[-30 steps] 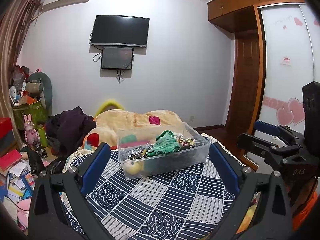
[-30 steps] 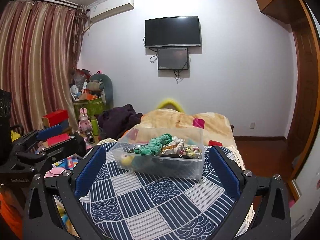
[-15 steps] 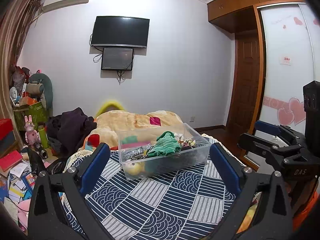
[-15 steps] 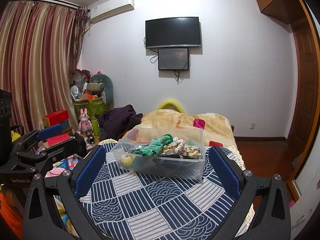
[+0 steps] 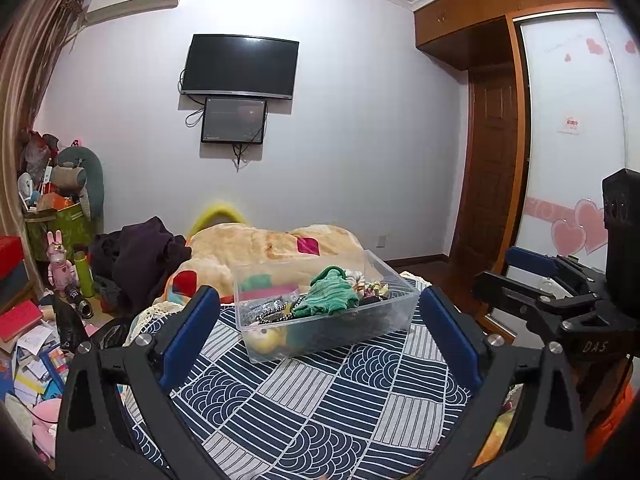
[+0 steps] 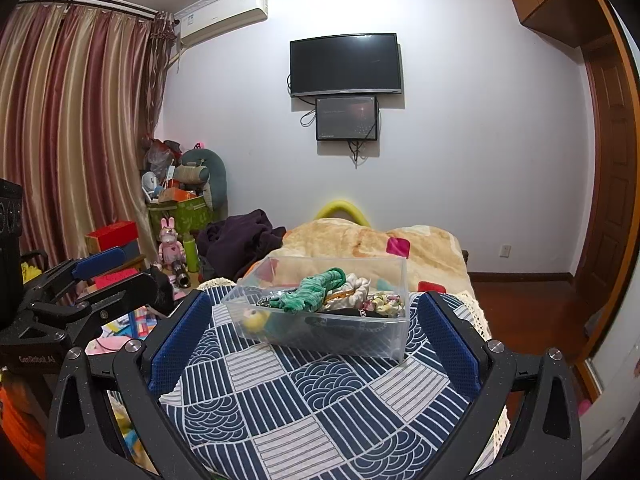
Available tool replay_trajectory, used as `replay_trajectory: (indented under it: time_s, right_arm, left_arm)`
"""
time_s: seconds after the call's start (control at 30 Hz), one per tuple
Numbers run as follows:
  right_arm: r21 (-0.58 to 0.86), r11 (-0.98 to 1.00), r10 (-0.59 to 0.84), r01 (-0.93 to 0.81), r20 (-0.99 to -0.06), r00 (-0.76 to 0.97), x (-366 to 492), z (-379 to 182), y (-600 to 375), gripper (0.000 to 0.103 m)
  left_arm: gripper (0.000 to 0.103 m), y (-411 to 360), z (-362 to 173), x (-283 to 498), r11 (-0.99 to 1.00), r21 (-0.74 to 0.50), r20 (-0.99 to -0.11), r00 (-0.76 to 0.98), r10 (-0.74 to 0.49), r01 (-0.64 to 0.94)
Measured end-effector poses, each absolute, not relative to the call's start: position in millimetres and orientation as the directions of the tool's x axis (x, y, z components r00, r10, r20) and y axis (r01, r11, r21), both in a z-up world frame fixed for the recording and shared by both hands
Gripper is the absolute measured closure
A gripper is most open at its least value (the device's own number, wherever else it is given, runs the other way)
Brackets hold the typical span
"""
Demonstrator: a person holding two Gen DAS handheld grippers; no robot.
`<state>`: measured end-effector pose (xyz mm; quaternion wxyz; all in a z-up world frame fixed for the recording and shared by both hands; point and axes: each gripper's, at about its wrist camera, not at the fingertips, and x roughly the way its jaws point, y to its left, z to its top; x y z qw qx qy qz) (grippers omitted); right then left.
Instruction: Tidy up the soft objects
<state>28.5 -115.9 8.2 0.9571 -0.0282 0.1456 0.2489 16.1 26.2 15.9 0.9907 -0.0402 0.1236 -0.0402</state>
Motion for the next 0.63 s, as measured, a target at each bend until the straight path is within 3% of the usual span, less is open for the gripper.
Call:
replay_trajectory:
  time_s: [0.63]
  right_arm:
    - [0.025, 0.872, 0.473, -0.489, -0.306, 0.827, 24.1, 11.9, -111.7, 0.0]
  left_arm:
    - [0.002, 23.9, 15.3, 17.6, 0.992, -0.093, -0.261, 0.96, -0.103, 0.081]
